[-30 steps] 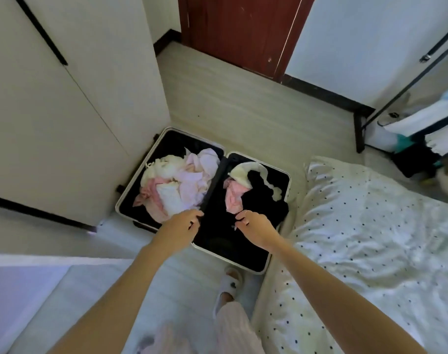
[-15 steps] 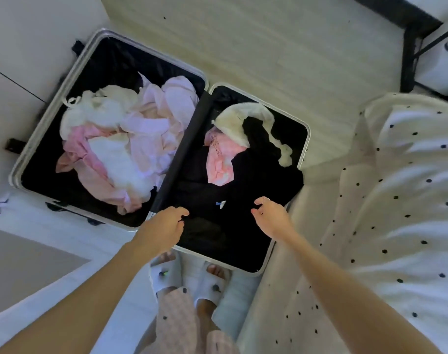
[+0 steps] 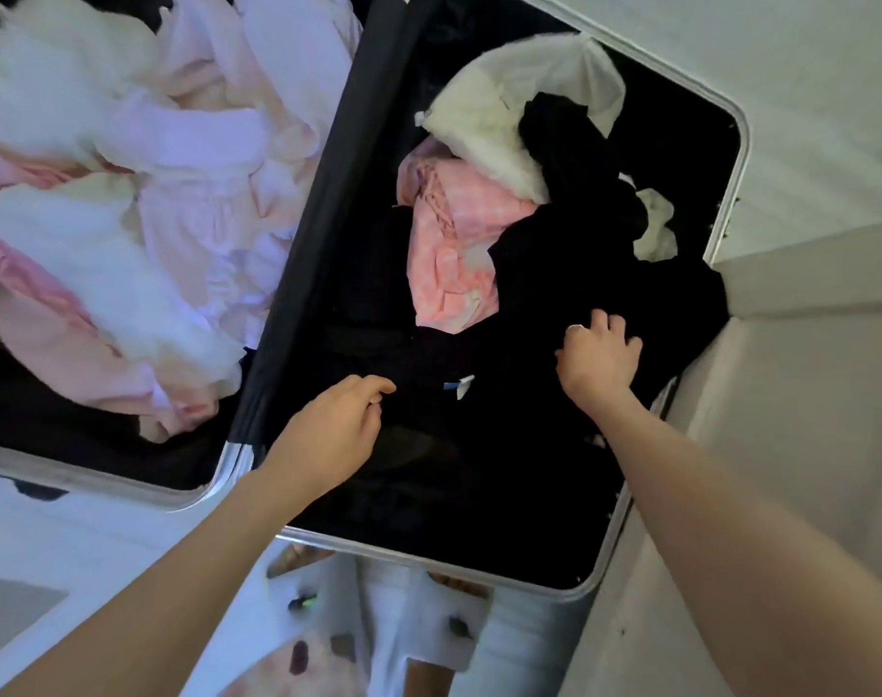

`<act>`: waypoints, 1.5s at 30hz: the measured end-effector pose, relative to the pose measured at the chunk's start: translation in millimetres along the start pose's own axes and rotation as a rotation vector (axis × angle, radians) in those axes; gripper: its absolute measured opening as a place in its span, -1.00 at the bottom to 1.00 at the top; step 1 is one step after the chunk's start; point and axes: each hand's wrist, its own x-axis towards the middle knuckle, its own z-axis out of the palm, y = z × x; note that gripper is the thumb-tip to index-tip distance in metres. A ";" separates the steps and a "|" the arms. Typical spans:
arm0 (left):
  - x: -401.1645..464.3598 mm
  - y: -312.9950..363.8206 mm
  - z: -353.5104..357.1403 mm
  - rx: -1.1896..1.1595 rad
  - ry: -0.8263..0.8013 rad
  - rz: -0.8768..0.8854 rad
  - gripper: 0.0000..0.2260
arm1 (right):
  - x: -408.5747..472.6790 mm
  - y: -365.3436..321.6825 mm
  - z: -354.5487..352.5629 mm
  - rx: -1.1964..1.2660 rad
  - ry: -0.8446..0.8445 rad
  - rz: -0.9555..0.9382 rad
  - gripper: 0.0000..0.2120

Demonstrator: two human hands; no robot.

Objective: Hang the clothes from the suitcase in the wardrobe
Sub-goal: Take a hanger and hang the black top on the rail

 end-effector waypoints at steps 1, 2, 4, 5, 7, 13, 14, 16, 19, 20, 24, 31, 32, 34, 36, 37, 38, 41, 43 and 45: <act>1.8 1.0 -0.6 -0.003 0.002 0.003 -0.71 | 2.9 3.1 4.3 0.099 0.015 0.008 -0.72; 2.6 3.3 -3.1 -0.006 0.007 0.007 -0.71 | 3.8 5.1 4.1 0.289 0.038 0.068 -0.73; 2.6 9.2 -9.3 -0.005 0.024 0.017 -0.71 | 4.3 1.5 -6.2 0.916 0.035 0.316 -0.57; 2.4 11.2 -11.3 -0.002 0.027 0.015 -0.71 | 5.8 -2.3 -11.9 1.244 0.005 0.402 -0.39; 5.4 17.0 -17.3 0.013 0.035 0.027 -0.70 | 14.6 -10.9 -22.2 1.614 -0.073 0.401 -0.11; 19.6 24.0 -27.4 0.017 0.055 0.038 -0.70 | 30.9 -31.5 -24.7 1.020 0.002 0.371 -0.51; 17.9 25.6 -29.1 0.013 0.051 0.034 -0.70 | 25.0 -30.7 -27.1 0.906 0.004 0.319 -0.56; 8.4 29.8 -33.1 0.019 0.032 0.024 -0.70 | 6.7 -26.6 -33.7 0.784 0.002 0.237 -0.59; -20.0 44.1 -47.3 0.025 -0.006 0.011 -0.70 | -30.7 -18.7 -53.6 0.791 0.048 0.223 -0.69; -30.4 49.9 -53.0 0.019 -0.013 0.008 -0.71 | -44.0 -15.5 -60.7 0.881 0.048 0.229 -0.79; -81.1 82.1 -90.1 0.000 -0.032 -0.009 -0.71 | -108.6 -8.6 -114.6 1.362 -0.101 0.273 -0.91; -185.6 175.2 -199.1 -0.104 0.066 0.020 -0.72 | -229.4 12.0 -269.7 1.643 -0.141 0.372 -0.79; -199.9 187.7 -211.2 -0.120 0.075 0.027 -0.71 | -245.9 12.0 -291.0 1.736 -0.161 0.378 -0.82; -232.4 213.1 -234.4 -0.139 0.106 0.039 -0.65 | -279.6 9.8 -331.4 1.869 -0.232 0.318 -0.82; -267.1 236.1 -255.1 -0.152 0.155 0.059 -0.54 | -314.5 5.7 -371.3 1.876 -0.286 0.239 -0.81; -288.7 248.4 -271.4 -0.158 0.193 0.078 -0.49 | -336.9 4.1 -397.0 1.856 -0.326 0.185 -0.80; -302.8 256.4 -282.0 -0.168 0.220 0.101 -0.46 | -352.4 3.5 -415.4 1.844 -0.346 0.149 -0.81; -348.5 275.8 -313.8 -0.203 0.320 0.133 -0.41 | -397.8 2.6 -465.8 1.801 -0.366 0.004 -0.82; -371.6 283.5 -326.2 -0.224 0.373 0.131 -0.39 | -422.8 -2.2 -487.6 1.786 -0.416 -0.116 -0.77; -397.4 291.4 -338.3 -0.229 0.427 0.155 -0.37 | -449.0 -9.5 -509.6 1.732 -0.415 -0.171 -0.81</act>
